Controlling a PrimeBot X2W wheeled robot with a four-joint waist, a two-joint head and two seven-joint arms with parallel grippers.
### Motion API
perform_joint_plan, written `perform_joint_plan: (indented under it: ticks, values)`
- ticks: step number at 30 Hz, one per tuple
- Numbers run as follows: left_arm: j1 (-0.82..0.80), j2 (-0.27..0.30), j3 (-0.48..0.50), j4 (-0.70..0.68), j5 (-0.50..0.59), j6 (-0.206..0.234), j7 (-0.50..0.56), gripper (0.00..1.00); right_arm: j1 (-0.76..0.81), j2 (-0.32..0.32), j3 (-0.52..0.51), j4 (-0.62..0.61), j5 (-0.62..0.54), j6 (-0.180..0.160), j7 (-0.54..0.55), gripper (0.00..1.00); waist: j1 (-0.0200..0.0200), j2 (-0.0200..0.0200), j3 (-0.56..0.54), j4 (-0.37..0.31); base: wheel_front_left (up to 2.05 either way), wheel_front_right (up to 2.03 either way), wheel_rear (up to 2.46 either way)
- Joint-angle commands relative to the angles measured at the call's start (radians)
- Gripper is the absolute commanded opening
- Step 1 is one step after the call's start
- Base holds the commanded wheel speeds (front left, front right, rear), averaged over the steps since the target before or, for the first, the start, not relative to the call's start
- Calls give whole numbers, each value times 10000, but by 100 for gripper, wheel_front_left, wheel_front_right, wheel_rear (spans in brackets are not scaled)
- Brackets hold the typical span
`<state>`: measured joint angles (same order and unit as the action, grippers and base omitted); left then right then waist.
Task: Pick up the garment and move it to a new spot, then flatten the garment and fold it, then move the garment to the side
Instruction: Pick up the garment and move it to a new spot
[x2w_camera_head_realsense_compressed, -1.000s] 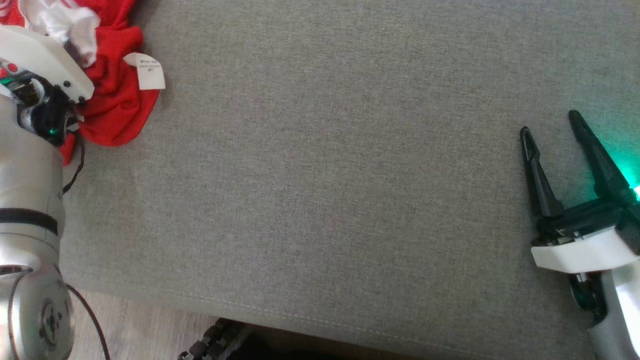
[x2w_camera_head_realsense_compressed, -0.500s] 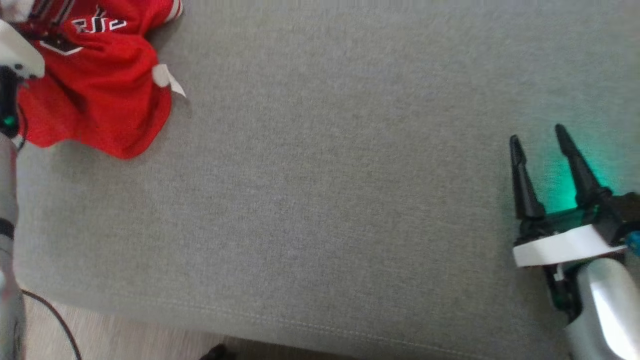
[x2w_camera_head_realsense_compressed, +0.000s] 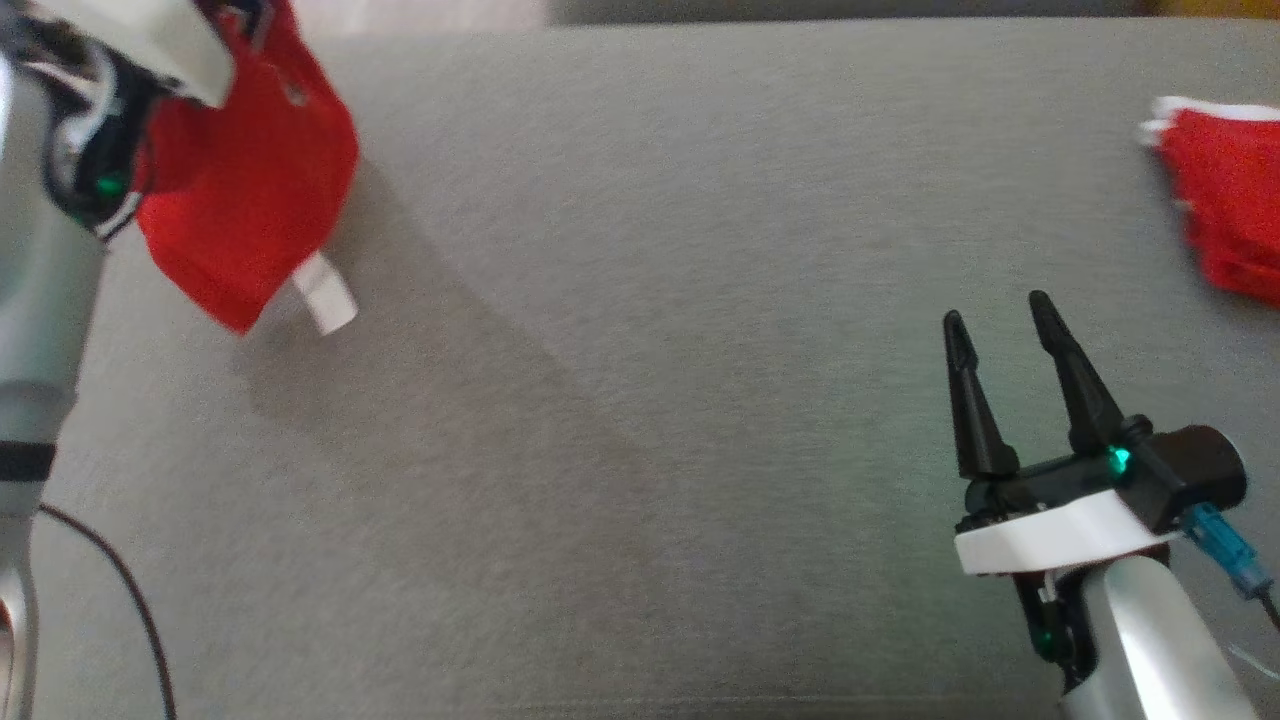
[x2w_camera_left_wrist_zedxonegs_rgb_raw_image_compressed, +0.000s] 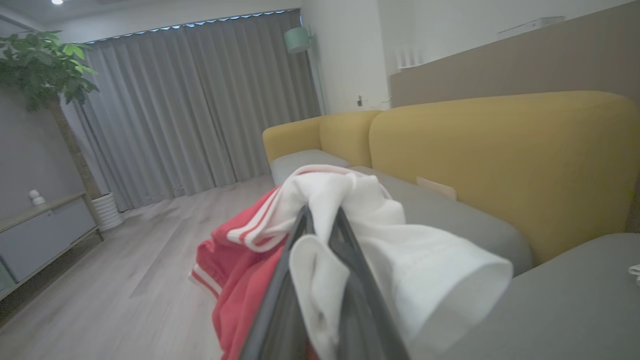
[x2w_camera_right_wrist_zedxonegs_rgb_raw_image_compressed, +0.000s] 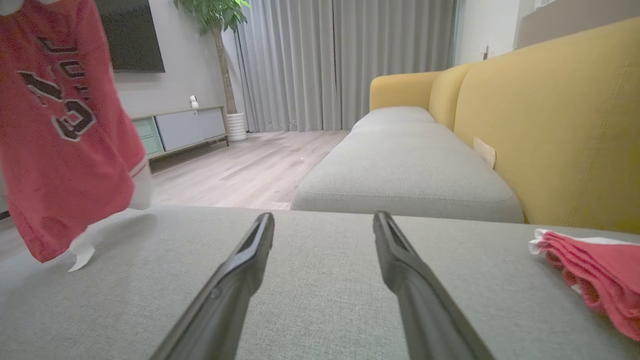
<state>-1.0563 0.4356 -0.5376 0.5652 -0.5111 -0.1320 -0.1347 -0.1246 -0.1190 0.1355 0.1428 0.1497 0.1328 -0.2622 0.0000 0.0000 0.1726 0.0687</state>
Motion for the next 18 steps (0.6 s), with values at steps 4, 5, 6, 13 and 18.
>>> perform_joint_plan:
  ticks: [4,5,6,13,18]
  values:
    - [-779,324,-305,-933,-345,14,463,0,-32,182,335,-631,74,-21,4,100,0,0,-991,-1754,0,0,0]
    - [-875,224,-429,-1024,-453,14,556,0,-9,208,312,-674,73,-21,4,100,0,0,-1010,-1918,0,0,0]
    - [-986,141,-548,-1095,-508,14,618,0,18,235,289,-714,70,-21,4,100,0,0,-1013,-2069,0,0,0]
    - [-1071,-388,-1343,-1057,-612,14,597,0,108,320,277,-919,54,-21,4,100,0,0,-814,-2530,0,0,0]
    - [-96,-768,-2248,-960,-614,14,-70,0,168,348,120,-1051,17,-21,4,100,0,0,-503,-2502,0,0,0]
